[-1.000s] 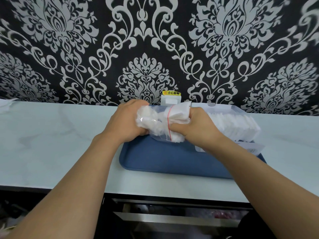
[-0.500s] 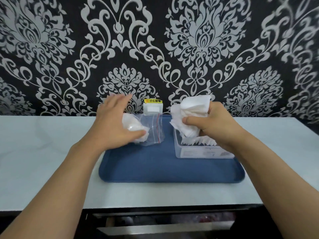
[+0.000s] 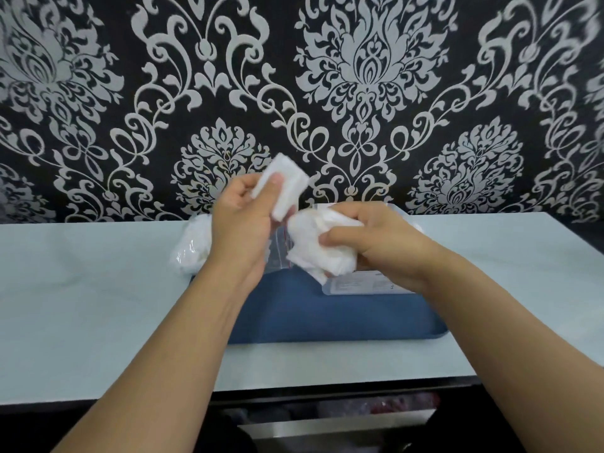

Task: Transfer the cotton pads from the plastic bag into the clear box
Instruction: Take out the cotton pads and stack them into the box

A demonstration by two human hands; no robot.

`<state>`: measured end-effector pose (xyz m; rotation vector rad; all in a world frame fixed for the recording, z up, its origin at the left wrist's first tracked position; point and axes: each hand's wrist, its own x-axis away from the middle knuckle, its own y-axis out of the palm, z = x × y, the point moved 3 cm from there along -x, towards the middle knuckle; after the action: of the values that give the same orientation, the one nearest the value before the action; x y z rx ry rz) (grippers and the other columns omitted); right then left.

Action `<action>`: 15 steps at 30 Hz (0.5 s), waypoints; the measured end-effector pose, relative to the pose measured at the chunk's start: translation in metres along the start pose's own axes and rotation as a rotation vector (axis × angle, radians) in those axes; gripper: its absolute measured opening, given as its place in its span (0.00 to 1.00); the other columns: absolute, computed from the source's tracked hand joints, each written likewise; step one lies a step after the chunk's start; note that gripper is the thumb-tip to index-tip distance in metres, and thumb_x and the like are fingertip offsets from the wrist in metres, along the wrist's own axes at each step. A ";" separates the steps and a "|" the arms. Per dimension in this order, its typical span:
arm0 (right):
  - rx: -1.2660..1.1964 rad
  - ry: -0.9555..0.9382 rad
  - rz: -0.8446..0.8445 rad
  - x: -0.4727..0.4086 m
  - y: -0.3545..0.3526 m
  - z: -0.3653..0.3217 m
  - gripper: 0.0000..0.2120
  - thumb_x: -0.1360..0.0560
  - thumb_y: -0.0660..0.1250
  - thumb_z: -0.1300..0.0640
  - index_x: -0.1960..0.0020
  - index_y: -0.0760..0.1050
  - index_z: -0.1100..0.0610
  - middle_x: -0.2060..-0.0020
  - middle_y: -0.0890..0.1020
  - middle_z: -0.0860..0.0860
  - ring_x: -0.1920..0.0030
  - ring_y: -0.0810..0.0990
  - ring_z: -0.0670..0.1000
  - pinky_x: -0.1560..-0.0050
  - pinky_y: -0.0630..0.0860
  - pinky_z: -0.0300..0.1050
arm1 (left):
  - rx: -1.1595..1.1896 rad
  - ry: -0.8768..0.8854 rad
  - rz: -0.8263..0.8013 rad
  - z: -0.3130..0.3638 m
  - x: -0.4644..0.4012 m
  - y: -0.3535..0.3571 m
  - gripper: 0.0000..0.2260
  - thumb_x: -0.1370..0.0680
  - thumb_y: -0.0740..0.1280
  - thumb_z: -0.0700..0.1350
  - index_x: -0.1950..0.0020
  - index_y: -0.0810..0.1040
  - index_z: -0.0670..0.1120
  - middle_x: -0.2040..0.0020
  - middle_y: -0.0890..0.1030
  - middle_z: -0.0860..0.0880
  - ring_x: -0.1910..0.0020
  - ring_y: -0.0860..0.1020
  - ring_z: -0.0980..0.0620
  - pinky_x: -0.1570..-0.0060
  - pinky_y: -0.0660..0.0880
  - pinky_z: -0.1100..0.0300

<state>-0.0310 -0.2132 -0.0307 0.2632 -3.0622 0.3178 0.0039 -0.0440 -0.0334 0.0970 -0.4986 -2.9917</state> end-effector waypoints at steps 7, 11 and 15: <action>-0.833 0.159 0.017 0.007 -0.019 -0.002 0.17 0.31 0.67 0.63 0.42 0.76 0.64 0.49 0.86 0.60 0.51 0.86 0.57 0.62 0.85 0.46 | -0.038 -0.145 0.019 -0.029 0.010 0.008 0.10 0.22 0.71 0.37 0.46 0.82 0.50 0.54 0.88 0.53 0.61 0.84 0.58 0.66 0.78 0.66; -0.871 0.140 0.067 0.005 -0.021 -0.002 0.15 0.27 0.65 0.64 0.41 0.76 0.65 0.48 0.85 0.62 0.50 0.85 0.59 0.60 0.84 0.46 | 0.168 -0.312 -0.043 -0.035 0.018 0.022 0.08 0.22 0.69 0.34 0.46 0.83 0.45 0.51 0.88 0.48 0.56 0.86 0.54 0.55 0.82 0.61; -0.911 0.122 0.053 0.003 -0.019 0.000 0.19 0.32 0.70 0.62 0.42 0.77 0.65 0.45 0.84 0.61 0.48 0.84 0.59 0.57 0.84 0.45 | 0.161 -0.281 -0.098 -0.033 0.023 0.025 0.06 0.20 0.68 0.36 0.48 0.84 0.44 0.51 0.88 0.47 0.51 0.86 0.52 0.49 0.82 0.59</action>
<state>-0.0307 -0.2319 -0.0272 0.0982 -2.7332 -0.9886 -0.0135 -0.0809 -0.0573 -0.2984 -0.7844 -3.0704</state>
